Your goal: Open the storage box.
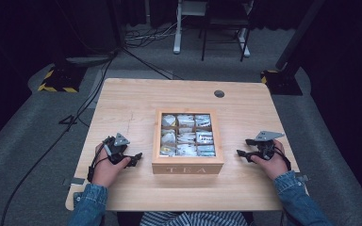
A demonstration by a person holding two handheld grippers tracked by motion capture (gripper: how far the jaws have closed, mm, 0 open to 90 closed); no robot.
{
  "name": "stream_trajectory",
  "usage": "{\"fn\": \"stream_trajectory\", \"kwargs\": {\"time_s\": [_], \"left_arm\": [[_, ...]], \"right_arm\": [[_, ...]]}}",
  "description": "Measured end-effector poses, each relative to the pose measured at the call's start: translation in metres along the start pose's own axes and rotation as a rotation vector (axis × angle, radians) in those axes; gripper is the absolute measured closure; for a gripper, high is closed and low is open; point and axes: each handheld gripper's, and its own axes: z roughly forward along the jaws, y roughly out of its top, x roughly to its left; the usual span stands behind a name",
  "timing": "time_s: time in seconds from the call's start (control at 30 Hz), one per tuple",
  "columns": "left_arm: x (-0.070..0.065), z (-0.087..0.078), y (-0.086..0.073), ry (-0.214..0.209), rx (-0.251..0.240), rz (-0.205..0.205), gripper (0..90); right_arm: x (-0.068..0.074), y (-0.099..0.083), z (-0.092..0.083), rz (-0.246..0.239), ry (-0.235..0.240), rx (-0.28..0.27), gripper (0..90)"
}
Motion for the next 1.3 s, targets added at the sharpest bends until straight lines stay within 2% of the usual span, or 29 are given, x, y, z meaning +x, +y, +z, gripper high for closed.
{"fn": "stream_trajectory", "kwargs": {"time_s": [0.5,0.57,0.7,0.77,0.87,1.03,1.1,1.3], "left_arm": [[0.000,0.000,0.000,0.003,-0.001,0.007,18.8],[0.000,0.000,0.000,0.002,0.000,0.007,18.8],[0.001,0.000,0.000,0.000,0.001,0.006,18.8],[0.001,0.000,0.000,0.000,0.000,0.005,18.8],[0.001,0.000,0.000,0.000,0.000,0.005,18.8],[0.001,0.000,0.000,0.000,0.000,0.005,18.8],[0.000,0.000,0.000,0.001,0.000,0.006,18.8],[0.000,0.000,0.000,0.001,0.001,0.005,18.8]], "right_arm": [[0.000,-0.001,-0.001,-0.010,0.008,0.001,30.2],[0.001,-0.001,0.000,-0.015,0.014,0.007,25.5],[0.002,0.000,0.000,-0.018,0.011,0.010,24.3],[0.002,0.000,0.000,-0.016,0.011,0.009,24.9],[0.001,-0.001,-0.001,-0.002,-0.002,-0.001,32.4],[0.004,0.001,-0.005,-0.027,-0.001,-0.004,34.9],[0.008,0.009,-0.014,-0.004,0.015,-0.026,37.3],[0.020,0.022,-0.029,-0.022,0.033,-0.049,37.8]]}}
